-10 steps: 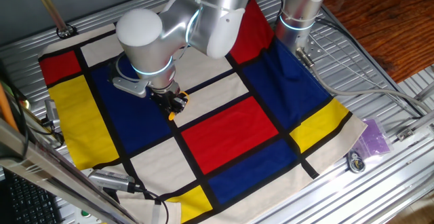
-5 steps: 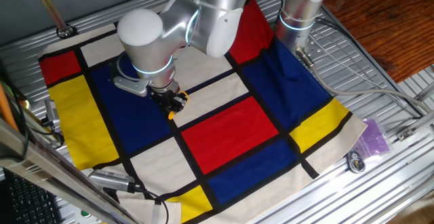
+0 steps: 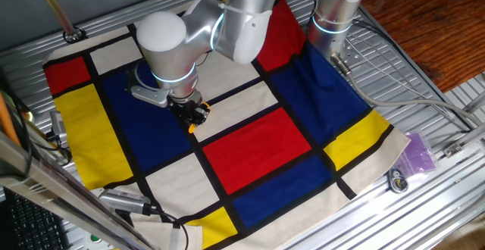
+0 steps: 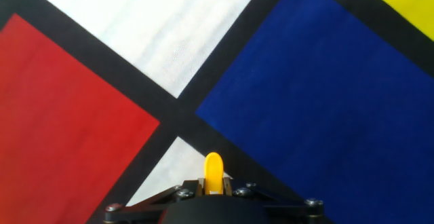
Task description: Attach the bubble ring to the ball
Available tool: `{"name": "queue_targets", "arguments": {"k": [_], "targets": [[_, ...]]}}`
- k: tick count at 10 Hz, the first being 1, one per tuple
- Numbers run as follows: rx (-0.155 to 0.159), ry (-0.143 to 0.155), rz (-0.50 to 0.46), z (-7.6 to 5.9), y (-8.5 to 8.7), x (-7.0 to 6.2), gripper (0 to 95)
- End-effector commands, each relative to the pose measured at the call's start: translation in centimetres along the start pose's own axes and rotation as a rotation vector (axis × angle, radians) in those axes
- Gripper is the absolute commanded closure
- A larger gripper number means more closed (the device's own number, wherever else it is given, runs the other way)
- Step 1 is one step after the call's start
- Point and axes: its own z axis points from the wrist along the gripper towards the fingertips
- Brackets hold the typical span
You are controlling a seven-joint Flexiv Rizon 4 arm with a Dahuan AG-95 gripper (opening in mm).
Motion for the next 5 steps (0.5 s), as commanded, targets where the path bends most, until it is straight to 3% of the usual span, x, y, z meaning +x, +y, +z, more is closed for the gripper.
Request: {"name": "queue_targets", "arguments": {"k": [1,5], "targets": [[0.005,-0.003,0.000,0.32,-0.08,0.04,95.0],[0.012,-0.008,-0.008,0.51,-0.15,0.10,95.0]]}}
